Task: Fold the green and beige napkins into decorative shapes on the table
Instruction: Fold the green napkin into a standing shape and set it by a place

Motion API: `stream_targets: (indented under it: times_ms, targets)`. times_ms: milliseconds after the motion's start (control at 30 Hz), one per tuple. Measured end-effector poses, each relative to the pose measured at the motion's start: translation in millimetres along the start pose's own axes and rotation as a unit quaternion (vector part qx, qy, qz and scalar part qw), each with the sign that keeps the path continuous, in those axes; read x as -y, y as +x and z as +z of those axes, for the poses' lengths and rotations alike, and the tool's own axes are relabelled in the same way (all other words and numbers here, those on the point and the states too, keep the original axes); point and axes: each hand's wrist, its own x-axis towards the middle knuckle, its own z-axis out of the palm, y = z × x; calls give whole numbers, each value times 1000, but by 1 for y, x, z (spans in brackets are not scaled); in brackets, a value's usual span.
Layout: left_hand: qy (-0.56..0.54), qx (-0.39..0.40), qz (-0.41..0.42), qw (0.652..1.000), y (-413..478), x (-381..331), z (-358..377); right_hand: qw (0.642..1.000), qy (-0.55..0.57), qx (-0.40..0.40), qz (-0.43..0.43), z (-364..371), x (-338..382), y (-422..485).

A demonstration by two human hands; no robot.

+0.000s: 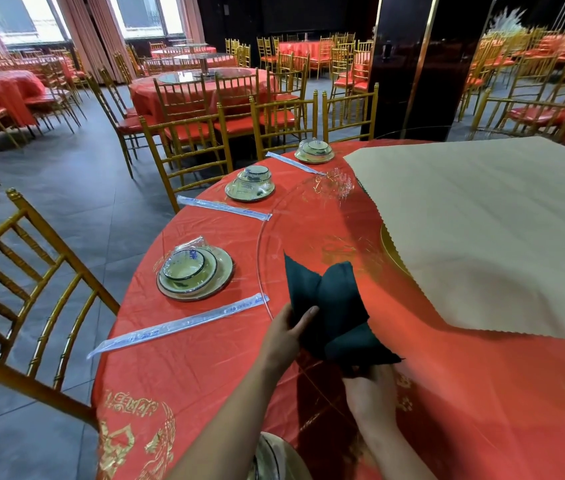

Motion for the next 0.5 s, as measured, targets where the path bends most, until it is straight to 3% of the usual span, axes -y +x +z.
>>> stream_targets:
  times_ms: [200,333,500]
  targets:
    - [3,1,14,1000,-4,0,-2,998,11,-21,-58,2,-1,-5]
    - [40,-5,-1,999,-3,2,-2,997,68,4,-33,-1,-1,-3]
    - [103,-24,3,994,-1,8,-6,999,41,-3,-27,0,0,6]
